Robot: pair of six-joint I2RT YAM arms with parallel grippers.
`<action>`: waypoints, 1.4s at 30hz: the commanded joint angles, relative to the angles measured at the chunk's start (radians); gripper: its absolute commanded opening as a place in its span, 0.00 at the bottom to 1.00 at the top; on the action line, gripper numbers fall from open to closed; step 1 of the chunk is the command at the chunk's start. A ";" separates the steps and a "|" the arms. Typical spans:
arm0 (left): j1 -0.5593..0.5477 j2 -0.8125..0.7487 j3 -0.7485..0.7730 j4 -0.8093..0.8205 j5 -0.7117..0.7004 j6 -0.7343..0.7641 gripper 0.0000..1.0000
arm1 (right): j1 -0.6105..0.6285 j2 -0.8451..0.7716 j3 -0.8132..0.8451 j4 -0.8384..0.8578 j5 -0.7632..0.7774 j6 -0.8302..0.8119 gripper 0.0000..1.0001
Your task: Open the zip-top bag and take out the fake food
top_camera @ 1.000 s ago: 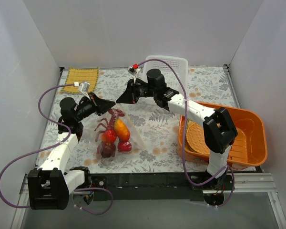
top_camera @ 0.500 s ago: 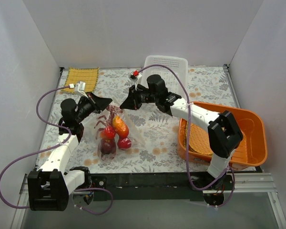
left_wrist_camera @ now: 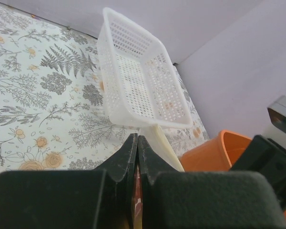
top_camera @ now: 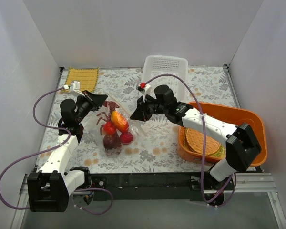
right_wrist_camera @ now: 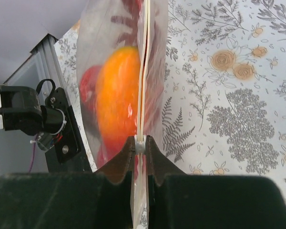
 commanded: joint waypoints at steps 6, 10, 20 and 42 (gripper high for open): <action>0.014 0.020 0.032 0.060 -0.145 -0.051 0.00 | 0.005 -0.219 -0.057 -0.213 0.101 -0.083 0.03; 0.014 0.040 0.029 0.118 -0.122 -0.077 0.00 | 0.007 -0.269 -0.061 -0.289 0.120 -0.087 0.03; 0.014 0.100 -0.040 0.362 -0.069 -0.158 0.00 | 0.007 -0.382 -0.126 -0.435 0.187 -0.106 0.03; 0.014 0.132 0.210 -0.104 -0.050 -0.083 0.47 | 0.103 -0.309 0.164 -0.558 0.399 -0.116 0.01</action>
